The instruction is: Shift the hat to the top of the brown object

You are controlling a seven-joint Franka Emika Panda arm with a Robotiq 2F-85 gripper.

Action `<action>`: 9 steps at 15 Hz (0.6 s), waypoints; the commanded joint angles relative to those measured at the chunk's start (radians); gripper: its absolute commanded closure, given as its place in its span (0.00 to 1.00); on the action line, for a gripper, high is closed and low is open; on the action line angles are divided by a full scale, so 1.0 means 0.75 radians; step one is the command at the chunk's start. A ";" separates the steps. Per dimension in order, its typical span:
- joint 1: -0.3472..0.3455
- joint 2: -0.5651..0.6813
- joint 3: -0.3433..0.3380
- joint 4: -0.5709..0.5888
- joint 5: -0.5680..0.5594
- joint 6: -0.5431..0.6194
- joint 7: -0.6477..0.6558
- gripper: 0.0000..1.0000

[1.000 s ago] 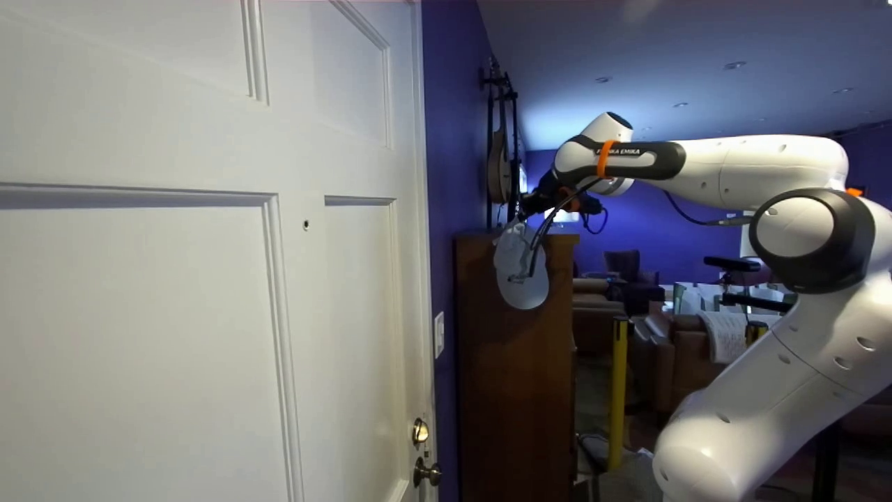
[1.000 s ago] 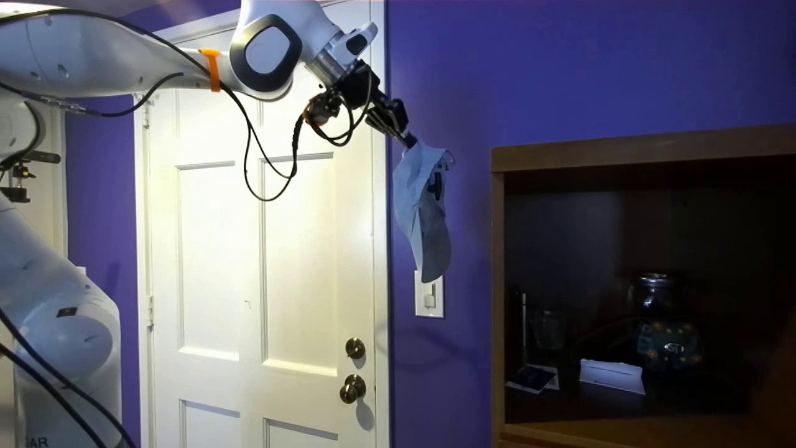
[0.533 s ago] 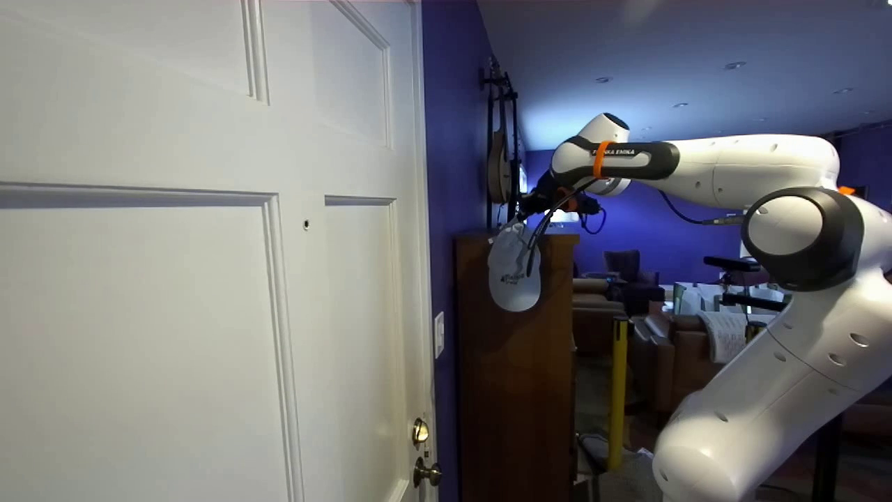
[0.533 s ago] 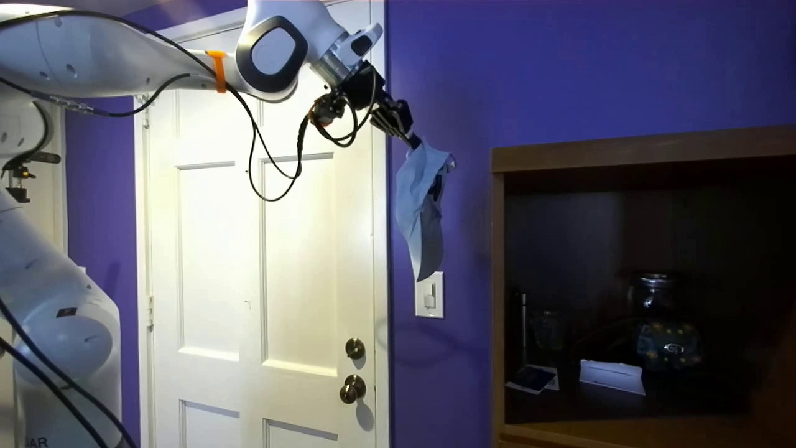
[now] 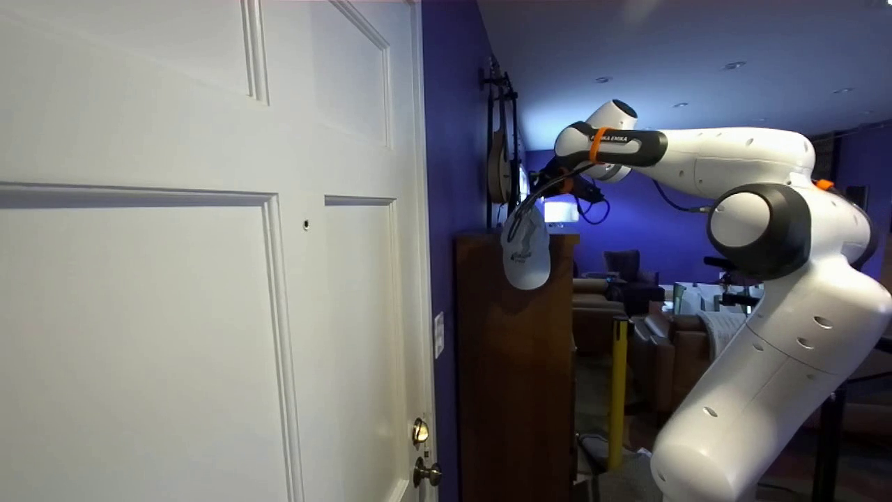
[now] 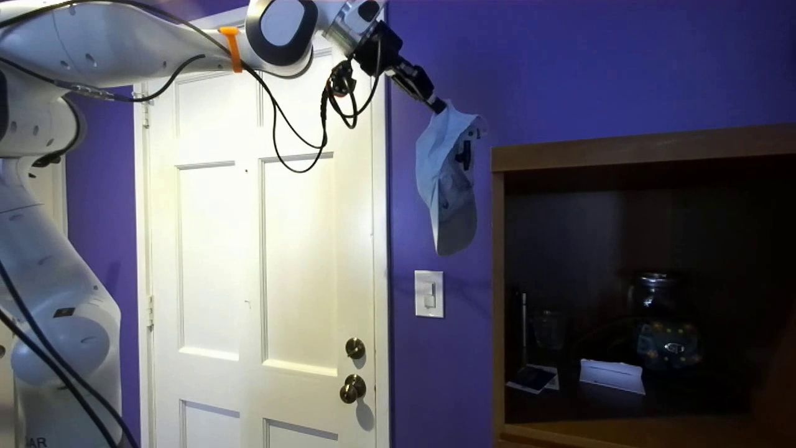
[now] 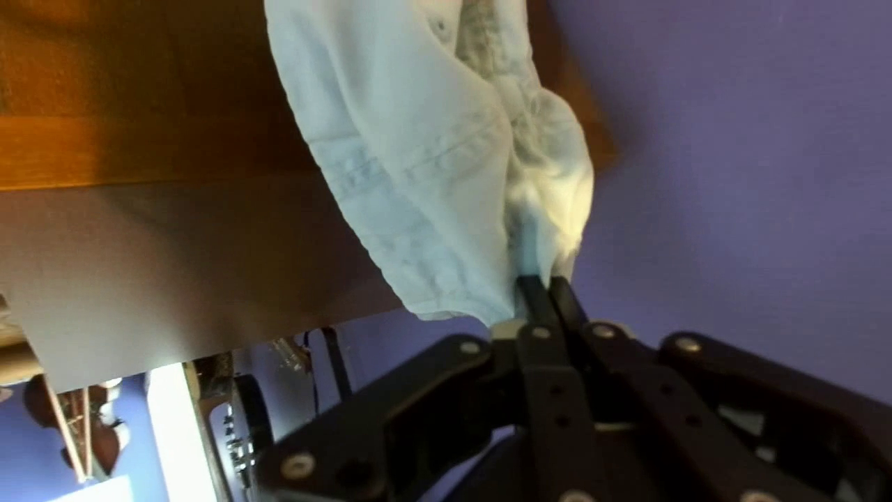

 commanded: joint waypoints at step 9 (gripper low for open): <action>-0.184 0.407 -0.080 0.237 0.123 0.575 0.372 0.99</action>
